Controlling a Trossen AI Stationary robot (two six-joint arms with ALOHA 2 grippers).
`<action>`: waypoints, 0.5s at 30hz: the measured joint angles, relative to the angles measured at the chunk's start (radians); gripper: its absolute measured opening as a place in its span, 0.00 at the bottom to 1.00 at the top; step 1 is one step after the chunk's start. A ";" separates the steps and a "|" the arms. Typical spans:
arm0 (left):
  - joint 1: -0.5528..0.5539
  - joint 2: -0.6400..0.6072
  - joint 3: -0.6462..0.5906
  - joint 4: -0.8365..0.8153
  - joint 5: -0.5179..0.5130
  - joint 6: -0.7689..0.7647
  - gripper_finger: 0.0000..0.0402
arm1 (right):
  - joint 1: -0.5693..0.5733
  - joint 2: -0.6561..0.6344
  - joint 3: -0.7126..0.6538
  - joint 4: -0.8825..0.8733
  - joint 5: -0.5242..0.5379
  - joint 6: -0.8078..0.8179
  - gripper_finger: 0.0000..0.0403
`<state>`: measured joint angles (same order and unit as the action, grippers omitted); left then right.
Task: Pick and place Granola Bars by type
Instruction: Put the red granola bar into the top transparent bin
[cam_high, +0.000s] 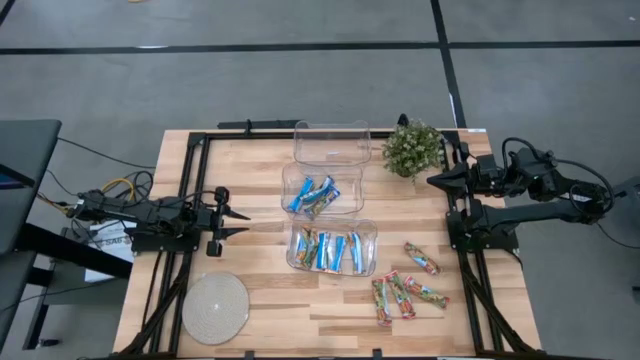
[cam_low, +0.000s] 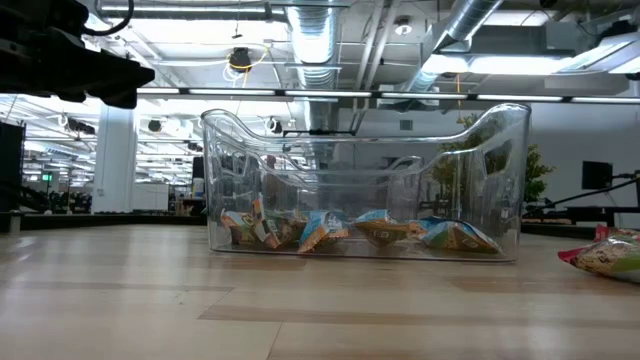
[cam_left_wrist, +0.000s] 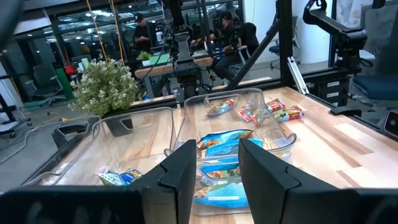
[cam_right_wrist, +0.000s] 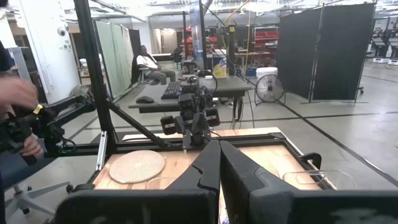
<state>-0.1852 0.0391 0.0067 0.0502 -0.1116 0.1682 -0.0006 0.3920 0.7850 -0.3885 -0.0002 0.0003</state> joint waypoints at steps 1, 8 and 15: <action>0.000 0.000 0.000 0.000 0.000 0.006 0.28 | 0.000 0.000 0.000 0.000 0.000 0.000 0.00; 0.000 0.000 0.000 0.000 0.000 -0.002 0.28 | 0.000 0.000 0.000 0.000 0.000 0.000 0.00; 0.000 0.000 0.000 0.000 0.000 0.006 0.28 | 0.000 0.000 0.000 0.000 0.000 0.000 0.00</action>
<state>-0.1852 0.0391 0.0067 0.0502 -0.1120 0.1741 -0.0006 0.3918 0.7852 -0.3885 0.0000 0.0004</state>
